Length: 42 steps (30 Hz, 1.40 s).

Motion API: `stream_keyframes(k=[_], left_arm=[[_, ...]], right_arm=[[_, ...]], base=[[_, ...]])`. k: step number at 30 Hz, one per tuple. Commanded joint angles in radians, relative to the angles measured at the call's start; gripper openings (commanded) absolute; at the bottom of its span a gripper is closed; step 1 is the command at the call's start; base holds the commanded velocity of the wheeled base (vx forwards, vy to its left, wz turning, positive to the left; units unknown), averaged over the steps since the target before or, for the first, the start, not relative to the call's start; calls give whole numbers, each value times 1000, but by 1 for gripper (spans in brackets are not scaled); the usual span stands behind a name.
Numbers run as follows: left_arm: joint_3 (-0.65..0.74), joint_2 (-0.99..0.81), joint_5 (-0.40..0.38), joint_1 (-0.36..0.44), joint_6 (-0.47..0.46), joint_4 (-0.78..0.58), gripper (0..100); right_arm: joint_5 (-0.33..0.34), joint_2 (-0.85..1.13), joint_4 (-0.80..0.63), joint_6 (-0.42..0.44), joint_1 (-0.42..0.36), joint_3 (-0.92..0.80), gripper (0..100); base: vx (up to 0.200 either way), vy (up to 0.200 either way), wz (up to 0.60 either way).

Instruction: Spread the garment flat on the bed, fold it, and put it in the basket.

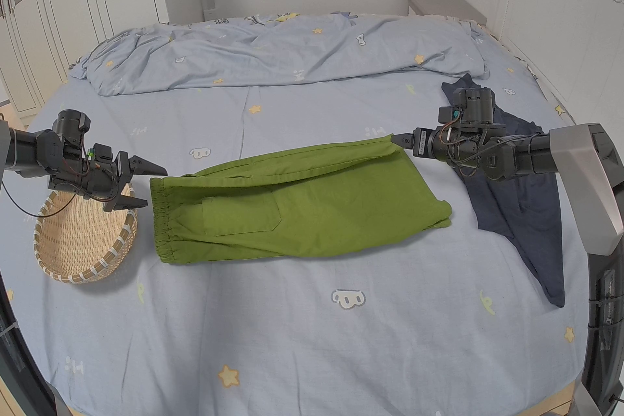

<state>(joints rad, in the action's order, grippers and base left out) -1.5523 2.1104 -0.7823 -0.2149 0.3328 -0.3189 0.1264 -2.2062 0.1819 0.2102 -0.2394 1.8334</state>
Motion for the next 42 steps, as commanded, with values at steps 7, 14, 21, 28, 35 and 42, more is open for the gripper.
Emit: stream_keyframes(k=[7, 14, 21, 28, 35, 42], left_arm=[[-11, -7, -5, 85, 58, 11, 100], [-103, 148, 15, 97, 186, 210, 100], [-258, 253, 107, 111, 345, 347, 100], [-236, 177, 103, 117, 376, 348, 100], [-117, 19, 77, 123, 376, 357, 100], [227, -222, 72, 100, 362, 383, 100]], right_arm=[[-8, 5, -1, 1, -1, -5, 100], [-37, 31, 1, 5, 0, -37, 100], [-36, 97, 13, 9, 12, -97, 100], [-34, 157, 77, 12, 6, -177, 100], [-33, 169, 83, 21, 5, -192, 100], [-37, 266, -2, 47, 14, -275, 100]], base=[[0, 0, 0], [0, 0, 0], [0, 0, 0], [0, 0, 0], [0, 0, 0], [0, 0, 0]])
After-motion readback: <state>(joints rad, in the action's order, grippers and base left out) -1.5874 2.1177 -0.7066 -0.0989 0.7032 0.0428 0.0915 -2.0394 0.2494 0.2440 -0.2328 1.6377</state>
